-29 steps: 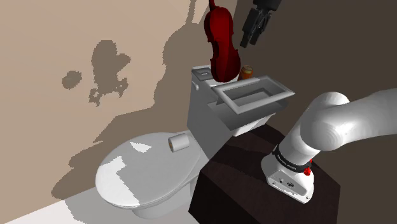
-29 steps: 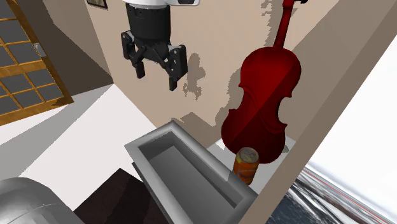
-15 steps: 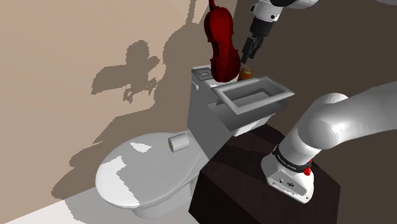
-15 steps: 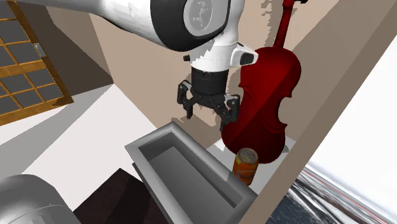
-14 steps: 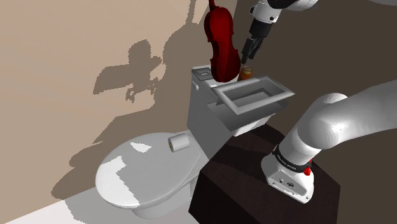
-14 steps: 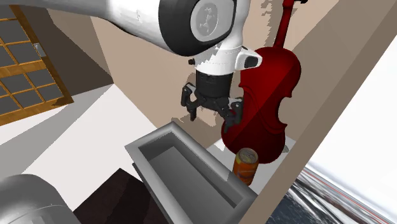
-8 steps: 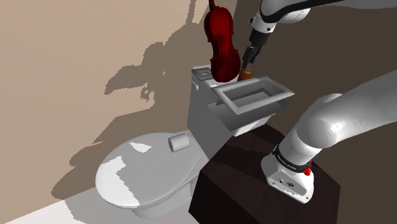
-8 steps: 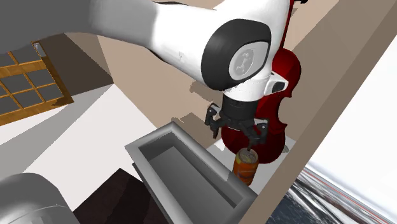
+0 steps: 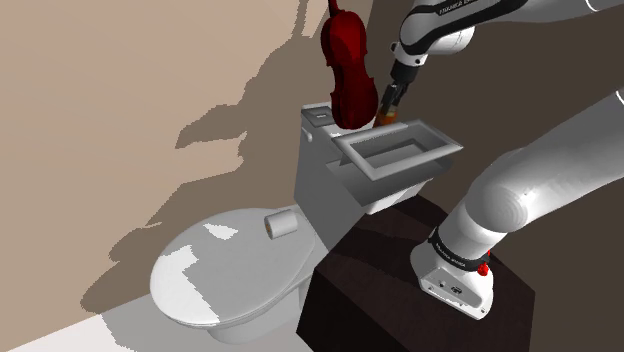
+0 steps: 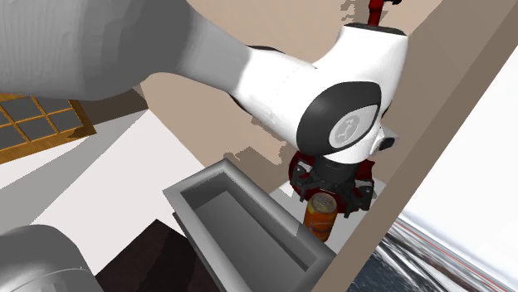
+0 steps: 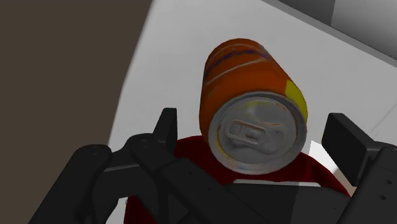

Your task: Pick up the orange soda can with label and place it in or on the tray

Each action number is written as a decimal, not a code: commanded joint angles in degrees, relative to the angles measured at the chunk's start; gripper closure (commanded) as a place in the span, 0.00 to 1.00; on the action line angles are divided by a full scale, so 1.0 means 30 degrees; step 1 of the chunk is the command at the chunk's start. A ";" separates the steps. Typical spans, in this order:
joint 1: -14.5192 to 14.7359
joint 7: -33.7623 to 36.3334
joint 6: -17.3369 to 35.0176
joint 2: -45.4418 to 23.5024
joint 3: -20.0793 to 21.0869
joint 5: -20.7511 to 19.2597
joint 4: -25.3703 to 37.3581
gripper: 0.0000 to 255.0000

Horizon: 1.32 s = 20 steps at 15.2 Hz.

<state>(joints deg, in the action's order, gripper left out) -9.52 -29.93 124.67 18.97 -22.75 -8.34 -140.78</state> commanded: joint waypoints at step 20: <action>0.0073 -0.0093 0.1351 -0.0706 -0.0172 0.0124 -0.0656 1.00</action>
<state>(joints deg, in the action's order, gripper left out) -9.29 -30.21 128.71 16.88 -23.26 -7.95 -142.74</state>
